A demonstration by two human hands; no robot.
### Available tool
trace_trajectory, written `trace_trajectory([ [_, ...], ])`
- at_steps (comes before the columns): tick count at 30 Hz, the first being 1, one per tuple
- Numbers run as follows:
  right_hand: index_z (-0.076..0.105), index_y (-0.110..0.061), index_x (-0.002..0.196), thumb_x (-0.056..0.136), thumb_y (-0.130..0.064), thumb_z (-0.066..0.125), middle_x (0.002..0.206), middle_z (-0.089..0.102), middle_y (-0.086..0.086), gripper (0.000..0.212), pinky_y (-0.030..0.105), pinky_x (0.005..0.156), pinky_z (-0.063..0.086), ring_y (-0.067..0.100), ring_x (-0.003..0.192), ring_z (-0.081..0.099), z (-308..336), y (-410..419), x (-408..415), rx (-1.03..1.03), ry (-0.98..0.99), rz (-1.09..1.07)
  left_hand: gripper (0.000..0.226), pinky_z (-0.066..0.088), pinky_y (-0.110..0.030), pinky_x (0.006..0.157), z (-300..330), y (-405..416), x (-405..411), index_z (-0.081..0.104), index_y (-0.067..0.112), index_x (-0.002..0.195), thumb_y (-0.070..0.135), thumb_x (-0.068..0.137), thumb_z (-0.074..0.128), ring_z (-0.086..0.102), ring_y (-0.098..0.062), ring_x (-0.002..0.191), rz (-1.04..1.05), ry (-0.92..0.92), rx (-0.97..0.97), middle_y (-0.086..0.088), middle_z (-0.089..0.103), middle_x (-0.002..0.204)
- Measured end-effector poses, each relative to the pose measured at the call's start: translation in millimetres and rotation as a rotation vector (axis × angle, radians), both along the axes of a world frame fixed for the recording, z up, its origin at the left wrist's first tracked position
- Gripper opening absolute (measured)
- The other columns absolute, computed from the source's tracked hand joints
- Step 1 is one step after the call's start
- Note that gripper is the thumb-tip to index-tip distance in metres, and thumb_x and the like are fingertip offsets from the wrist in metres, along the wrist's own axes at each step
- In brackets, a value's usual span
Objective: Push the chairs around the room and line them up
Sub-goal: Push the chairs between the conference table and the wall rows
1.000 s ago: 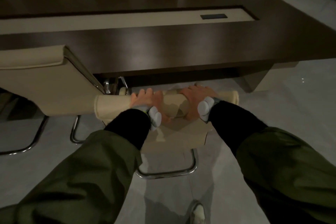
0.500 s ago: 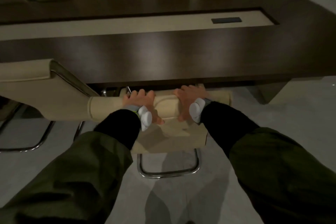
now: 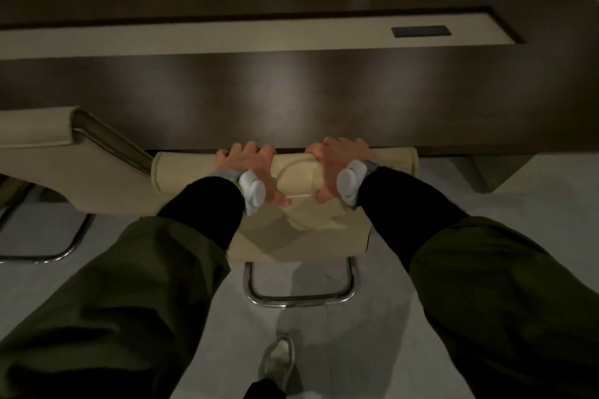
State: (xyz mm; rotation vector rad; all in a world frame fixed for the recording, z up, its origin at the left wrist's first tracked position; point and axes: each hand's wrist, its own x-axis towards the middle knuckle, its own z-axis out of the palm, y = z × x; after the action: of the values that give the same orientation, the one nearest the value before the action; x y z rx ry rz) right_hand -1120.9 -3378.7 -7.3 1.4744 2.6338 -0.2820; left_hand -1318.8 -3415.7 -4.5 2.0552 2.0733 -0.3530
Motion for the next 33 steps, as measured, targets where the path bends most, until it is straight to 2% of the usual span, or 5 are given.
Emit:
trace_trajectory([
  [4,0.048,-0.034,0.132,0.055,-0.052,0.084,0.123,0.053,-0.002,0.087,0.038,0.083,0.034,0.026,0.114,0.054,2,22,-9,0.004,-0.004,-0.015,0.081,0.030,-0.052,0.101,2,24,-11,0.034,0.034,0.107,0.075,0.054,0.079,0.041,-0.033,0.117,-0.013,-0.022,-0.003,0.000,0.037,0.109],
  [13,0.044,-0.034,0.132,0.060,-0.054,0.082,0.123,0.051,0.000,0.084,0.039,0.088,0.033,0.028,0.116,0.050,-1,82,-26,-0.005,-0.008,-0.039,0.084,0.030,-0.049,0.096,-4,88,-32,0.038,0.033,0.115,0.076,0.054,0.078,0.042,-0.030,0.110,-0.066,-0.050,0.011,0.001,0.040,0.111],
  [18,0.046,-0.035,0.129,0.059,-0.057,0.080,0.121,0.052,-0.001,0.081,0.036,0.084,0.032,0.028,0.114,0.052,-10,114,-40,0.046,-0.006,-0.053,0.078,0.031,-0.045,0.090,-9,124,-47,0.030,0.038,0.101,0.078,0.052,0.076,0.041,-0.028,0.107,-0.081,-0.033,0.028,0.003,0.037,0.107],
  [29,0.046,-0.038,0.127,0.055,-0.060,0.079,0.120,0.052,-0.003,0.083,0.040,0.090,0.038,0.028,0.112,0.053,-17,185,-64,0.023,-0.006,-0.072,0.089,0.027,-0.042,0.082,-21,199,-69,0.039,0.038,0.111,0.084,0.042,0.074,0.035,-0.022,0.092,-0.082,0.028,0.085,0.006,0.039,0.103],
  [33,0.044,-0.037,0.130,0.057,-0.057,0.080,0.122,0.051,-0.001,0.084,0.040,0.092,0.039,0.029,0.113,0.053,-13,188,-65,-0.025,-0.018,-0.083,0.090,0.028,-0.044,0.084,-21,200,-71,0.042,0.036,0.118,0.081,0.047,0.075,0.041,-0.025,0.102,-0.101,-0.010,0.060,0.003,0.043,0.110],
])
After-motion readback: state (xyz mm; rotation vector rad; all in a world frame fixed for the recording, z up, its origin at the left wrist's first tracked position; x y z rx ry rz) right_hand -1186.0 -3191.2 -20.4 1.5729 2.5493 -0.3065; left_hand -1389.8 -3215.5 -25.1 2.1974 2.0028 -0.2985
